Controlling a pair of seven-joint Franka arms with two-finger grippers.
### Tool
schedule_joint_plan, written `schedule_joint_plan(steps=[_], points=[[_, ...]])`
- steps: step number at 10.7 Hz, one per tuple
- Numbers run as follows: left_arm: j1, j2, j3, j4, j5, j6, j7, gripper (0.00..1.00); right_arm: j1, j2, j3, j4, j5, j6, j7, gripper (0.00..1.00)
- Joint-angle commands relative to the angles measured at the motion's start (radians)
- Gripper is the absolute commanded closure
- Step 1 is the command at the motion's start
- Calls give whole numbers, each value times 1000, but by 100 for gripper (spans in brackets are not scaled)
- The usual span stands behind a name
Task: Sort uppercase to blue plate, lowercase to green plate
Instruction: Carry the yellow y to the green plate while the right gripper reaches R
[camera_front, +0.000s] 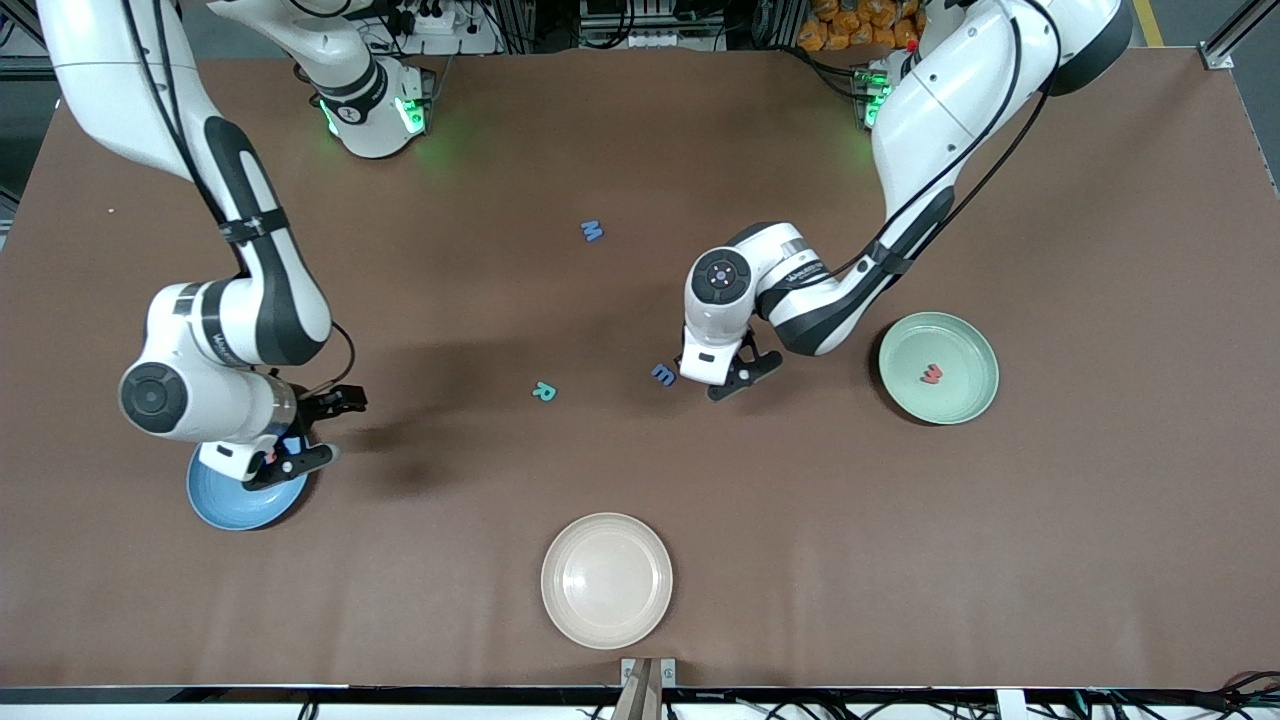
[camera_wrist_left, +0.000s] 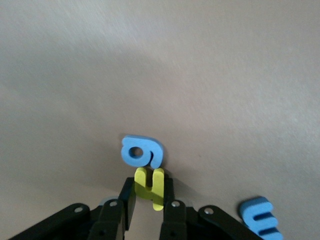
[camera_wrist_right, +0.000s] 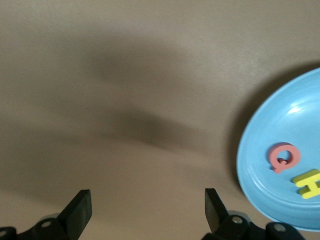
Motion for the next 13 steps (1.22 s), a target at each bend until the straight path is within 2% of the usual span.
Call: schedule_joint_plan(steps=[1,4,8,11,13], points=[[15,-61,4,-7,8,-69,85,100,53,-6,-2,10,2,39,20,0],[67,-103,2,-21,-3,-127,208,100,122,8,-2,10,-4,145,2,0],[223,-211,-24,-162,-3,-130,422,100,266,29,-2,3,0,207,13,0],[495,-257,-175,-257,9,-127,581,100,327,57,-2,-9,2,285,26,0],[661,-282,-252,-311,11,-121,687,100,381,77,-2,-38,2,358,28,0]])
